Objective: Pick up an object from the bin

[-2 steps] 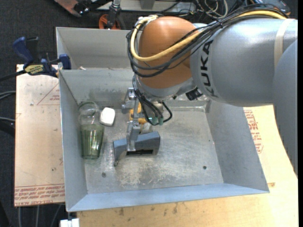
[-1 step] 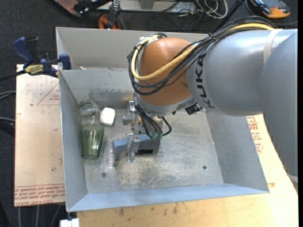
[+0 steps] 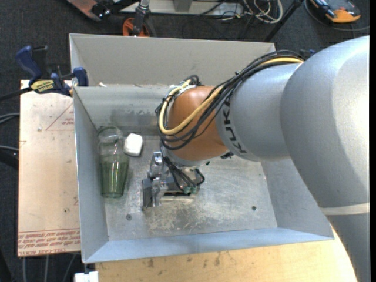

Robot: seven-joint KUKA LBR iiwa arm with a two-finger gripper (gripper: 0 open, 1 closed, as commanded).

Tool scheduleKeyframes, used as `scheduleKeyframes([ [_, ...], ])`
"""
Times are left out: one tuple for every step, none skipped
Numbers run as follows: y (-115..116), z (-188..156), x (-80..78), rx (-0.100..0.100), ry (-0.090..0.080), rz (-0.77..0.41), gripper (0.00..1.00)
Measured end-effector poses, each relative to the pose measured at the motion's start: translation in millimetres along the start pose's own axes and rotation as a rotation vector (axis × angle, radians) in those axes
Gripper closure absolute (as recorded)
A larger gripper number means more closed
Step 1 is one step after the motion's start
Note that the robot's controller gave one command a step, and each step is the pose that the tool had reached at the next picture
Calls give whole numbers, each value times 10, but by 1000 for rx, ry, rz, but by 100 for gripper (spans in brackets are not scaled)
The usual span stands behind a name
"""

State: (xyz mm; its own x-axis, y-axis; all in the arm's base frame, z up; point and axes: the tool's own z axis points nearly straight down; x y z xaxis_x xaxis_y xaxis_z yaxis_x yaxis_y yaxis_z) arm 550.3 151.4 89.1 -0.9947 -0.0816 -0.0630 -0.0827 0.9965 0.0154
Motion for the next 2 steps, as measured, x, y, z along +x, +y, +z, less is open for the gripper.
scheduleKeyframes([
  [0, 0, 0, 0, 0, 0, 100],
  [-3, -30, 43, 4, 20, -1, 100],
])
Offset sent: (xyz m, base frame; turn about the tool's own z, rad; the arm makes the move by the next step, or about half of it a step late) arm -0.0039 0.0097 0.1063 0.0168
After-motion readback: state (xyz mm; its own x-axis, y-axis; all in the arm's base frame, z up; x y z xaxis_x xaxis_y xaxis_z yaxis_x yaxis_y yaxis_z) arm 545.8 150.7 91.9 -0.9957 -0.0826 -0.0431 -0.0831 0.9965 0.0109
